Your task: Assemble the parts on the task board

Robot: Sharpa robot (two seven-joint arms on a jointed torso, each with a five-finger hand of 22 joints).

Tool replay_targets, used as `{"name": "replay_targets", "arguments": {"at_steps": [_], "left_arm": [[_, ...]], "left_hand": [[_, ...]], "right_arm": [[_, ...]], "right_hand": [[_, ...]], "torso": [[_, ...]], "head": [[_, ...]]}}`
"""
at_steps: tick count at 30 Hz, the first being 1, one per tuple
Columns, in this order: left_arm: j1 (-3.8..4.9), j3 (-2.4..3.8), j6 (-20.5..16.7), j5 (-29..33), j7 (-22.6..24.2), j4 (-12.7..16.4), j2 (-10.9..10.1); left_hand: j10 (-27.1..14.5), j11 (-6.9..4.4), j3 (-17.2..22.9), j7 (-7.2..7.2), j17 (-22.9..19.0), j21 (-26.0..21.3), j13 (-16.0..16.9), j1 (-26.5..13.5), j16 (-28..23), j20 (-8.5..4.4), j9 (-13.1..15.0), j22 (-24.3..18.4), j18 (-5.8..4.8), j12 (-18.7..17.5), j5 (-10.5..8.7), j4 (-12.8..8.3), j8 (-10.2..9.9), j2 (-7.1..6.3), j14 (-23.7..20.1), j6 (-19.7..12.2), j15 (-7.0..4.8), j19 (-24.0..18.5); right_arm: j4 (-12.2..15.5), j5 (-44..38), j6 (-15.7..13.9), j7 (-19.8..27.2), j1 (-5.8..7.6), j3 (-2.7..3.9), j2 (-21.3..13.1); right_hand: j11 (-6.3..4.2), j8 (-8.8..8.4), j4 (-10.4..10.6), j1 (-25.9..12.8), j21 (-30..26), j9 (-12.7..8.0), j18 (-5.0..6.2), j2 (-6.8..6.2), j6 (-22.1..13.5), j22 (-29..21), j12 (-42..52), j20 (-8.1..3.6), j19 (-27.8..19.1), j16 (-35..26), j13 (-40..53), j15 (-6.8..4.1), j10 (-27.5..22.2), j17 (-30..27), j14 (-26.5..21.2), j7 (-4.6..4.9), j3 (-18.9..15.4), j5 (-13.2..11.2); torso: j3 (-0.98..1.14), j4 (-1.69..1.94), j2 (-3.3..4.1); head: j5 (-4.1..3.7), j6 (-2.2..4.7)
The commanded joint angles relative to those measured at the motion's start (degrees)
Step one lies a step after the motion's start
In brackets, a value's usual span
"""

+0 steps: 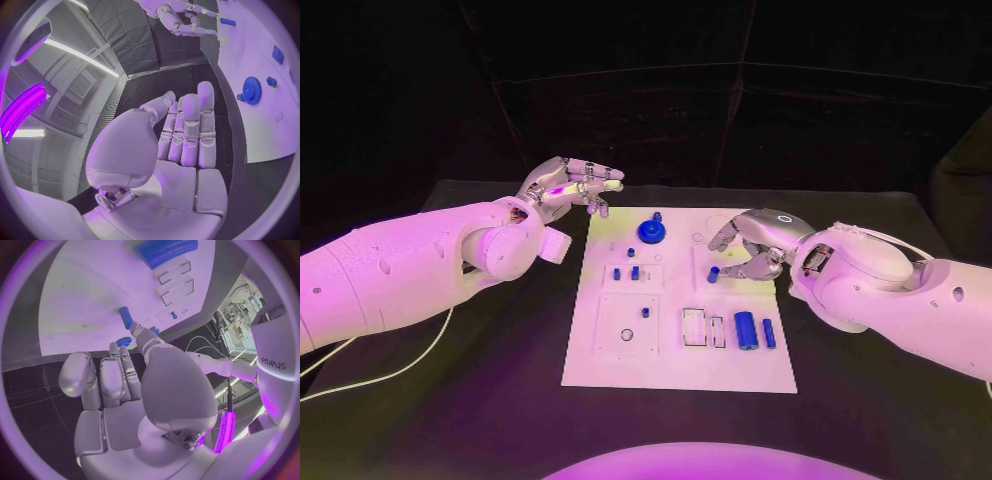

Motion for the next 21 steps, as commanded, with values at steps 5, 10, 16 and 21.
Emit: {"name": "replay_targets", "arguments": {"at_steps": [5, 10, 16, 21], "left_arm": [[0.08, 0.01, 0.76, 0.23, 0.13, -0.04, 0.04], [0.08, 0.01, 0.77, 0.23, 0.13, -0.10, 0.03], [0.07, 0.00, 0.83, 0.23, 0.13, -0.20, 0.09], [0.06, 0.00, 0.89, 0.23, 0.11, -0.26, 0.13]], "left_hand": [[-0.37, -0.03, -0.31, 0.03, -0.05, -0.22, 0.08, 0.17, -0.28, 0.25, -0.07, -0.09, 0.69, 0.30, -0.03, -0.01, 0.35, 0.18, -0.46, -0.52, 0.02, -0.33], [-0.37, -0.03, -0.31, 0.03, -0.05, -0.22, 0.08, 0.17, -0.28, 0.25, -0.07, -0.09, 0.69, 0.30, -0.03, -0.01, 0.35, 0.18, -0.46, -0.52, 0.02, -0.33], [-0.37, -0.03, -0.31, 0.03, -0.05, -0.22, 0.08, 0.17, -0.28, 0.25, -0.07, -0.09, 0.69, 0.30, -0.03, -0.01, 0.35, 0.18, -0.46, -0.52, 0.02, -0.33], [-0.37, -0.03, -0.31, 0.03, -0.05, -0.22, 0.08, 0.17, -0.28, 0.25, -0.07, -0.09, 0.69, 0.30, -0.03, -0.01, 0.35, 0.18, -0.46, -0.52, 0.02, -0.33]], "right_arm": [[-0.35, -1.58, 7.80, -1.91, 0.15, 0.04, 0.57], [-0.60, -0.94, 9.20, -1.35, 0.15, 0.03, 1.26], [-1.41, -0.36, 8.80, -0.46, 0.13, 0.01, 2.37], [-2.23, -0.15, 8.33, -0.03, 0.12, 0.01, 3.03]], "right_hand": [[-0.65, 0.60, 0.23, 0.52, -0.30, 0.15, 1.03, 1.39, 1.25, 0.04, 1.37, -0.41, 0.29, -0.31, 0.08, -0.20, 1.22, -0.15, 1.30, -0.11, -0.84, -0.12], [-0.70, 0.69, 0.40, 0.72, -0.29, 0.17, 0.96, 1.76, 1.80, 0.11, 1.87, -0.10, 0.43, -0.35, 0.02, 0.25, 1.99, -0.24, 1.35, -0.15, -0.94, 0.31], [-0.58, 0.87, 0.68, 1.57, -0.01, 0.18, 0.90, 3.20, 3.22, 0.56, 2.48, 0.46, 0.82, 0.11, -0.17, 0.70, 4.62, 0.27, 1.58, 0.21, 0.38, 0.17], [-0.62, 0.87, 0.81, 2.05, 0.23, 0.15, 0.86, 3.79, 4.00, 0.90, 2.10, 0.51, 1.07, 0.46, -0.24, 0.70, 5.96, 0.59, 1.70, 0.41, 1.89, -0.63]], "torso": [[0.01, -0.01, 0.02], [0.06, -0.02, 0.05], [0.09, 0.00, 0.04], [0.08, 0.01, 0.04]], "head": [[0.27, -0.39], [0.30, -0.47], [0.24, -0.54], [0.17, -0.69]]}}
